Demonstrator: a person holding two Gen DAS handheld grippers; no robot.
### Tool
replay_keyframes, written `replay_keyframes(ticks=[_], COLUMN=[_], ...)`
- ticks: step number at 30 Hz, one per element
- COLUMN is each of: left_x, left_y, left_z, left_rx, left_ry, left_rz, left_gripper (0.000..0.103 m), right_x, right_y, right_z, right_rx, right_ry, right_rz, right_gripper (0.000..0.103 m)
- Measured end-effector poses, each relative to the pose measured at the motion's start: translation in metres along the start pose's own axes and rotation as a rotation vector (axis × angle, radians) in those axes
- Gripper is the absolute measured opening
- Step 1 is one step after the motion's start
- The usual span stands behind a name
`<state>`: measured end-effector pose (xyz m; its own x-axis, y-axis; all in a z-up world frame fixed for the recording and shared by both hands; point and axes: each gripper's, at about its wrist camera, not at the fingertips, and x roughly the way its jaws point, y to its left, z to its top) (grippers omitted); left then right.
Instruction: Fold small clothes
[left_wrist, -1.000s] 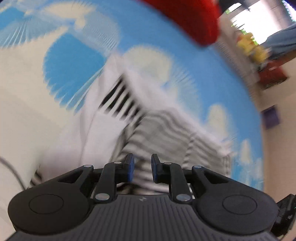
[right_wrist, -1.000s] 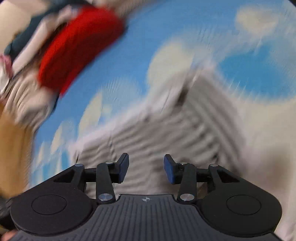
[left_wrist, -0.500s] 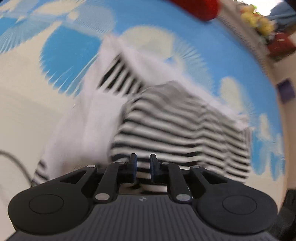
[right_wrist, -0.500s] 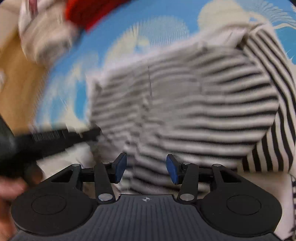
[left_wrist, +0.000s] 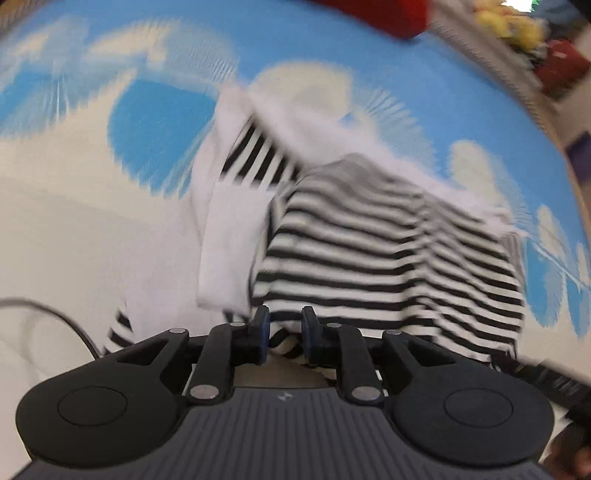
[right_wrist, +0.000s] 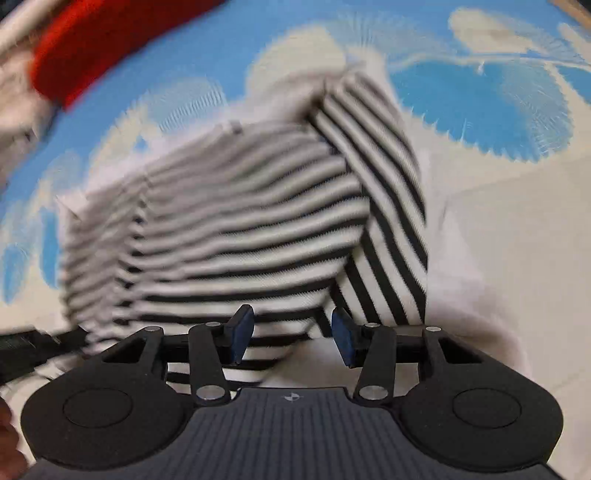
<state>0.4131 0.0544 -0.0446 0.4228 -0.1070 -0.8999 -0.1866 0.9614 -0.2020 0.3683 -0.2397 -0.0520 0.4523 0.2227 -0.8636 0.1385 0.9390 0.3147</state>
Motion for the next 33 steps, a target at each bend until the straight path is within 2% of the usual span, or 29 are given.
replay_keyframes(ticks=[2,4,7,9,12,16,18,19,20,22,25,29,33], left_x=[-0.037,-0.073,-0.125,-0.160,-0.199,-0.219,-0.214,-0.208,-0.202,-0.191,-0.193,-0.208,-0.193], left_y=[-0.009,-0.015,-0.015,-0.010,0.002,0.019,0.028,0.033,0.039,0.046,0.050,0.059,0.074], left_z=[-0.007,-0.017,-0.037,-0.059,-0.101,-0.164,-0.198,-0.216,-0.232,-0.255,-0.265,-0.266,-0.272], left_rx=[0.075,0.146,0.222,0.265,0.295,0.315,0.326,0.327,0.325,0.324,0.339,0.347,0.334], left_ry=[-0.113,-0.210,-0.306,-0.375,-0.441,-0.448,-0.424,-0.407,-0.387,-0.314,-0.288,-0.351,-0.328], left_rz=[-0.010,-0.013,-0.014,-0.008,-0.001,-0.017,-0.020,-0.014,-0.011,0.013,0.017,0.025,0.023], left_gripper=[0.021,0.023,0.028,0.042,0.051,0.052,0.052,0.052,0.052,0.050,0.048,0.048,0.047], right_x=[-0.044,-0.078,-0.125,-0.151,-0.185,-0.216,-0.214,-0.214,-0.214,-0.211,-0.201,-0.202,-0.207], right_y=[0.008,0.010,-0.003,-0.010,-0.025,-0.057,-0.067,-0.071,-0.077,-0.084,-0.091,-0.103,-0.109], right_z=[-0.006,-0.008,-0.026,-0.047,-0.090,-0.155,-0.182,-0.190,-0.197,-0.211,-0.221,-0.230,-0.240], right_rx=[-0.067,-0.097,-0.059,-0.067,-0.102,-0.086,-0.066,-0.028,0.004,0.022,0.010,0.025,0.041], right_ry=[-0.129,-0.235,-0.303,-0.333,-0.387,-0.415,-0.410,-0.395,-0.411,-0.417,-0.388,-0.375,-0.389], right_rz=[0.031,0.008,0.015,0.030,0.021,0.029,-0.005,-0.020,0.005,0.001,-0.068,-0.073,-0.086], right_gripper=[0.049,0.050,0.050,0.050,0.050,0.052,0.052,0.052,0.052,0.050,0.050,0.050,0.050])
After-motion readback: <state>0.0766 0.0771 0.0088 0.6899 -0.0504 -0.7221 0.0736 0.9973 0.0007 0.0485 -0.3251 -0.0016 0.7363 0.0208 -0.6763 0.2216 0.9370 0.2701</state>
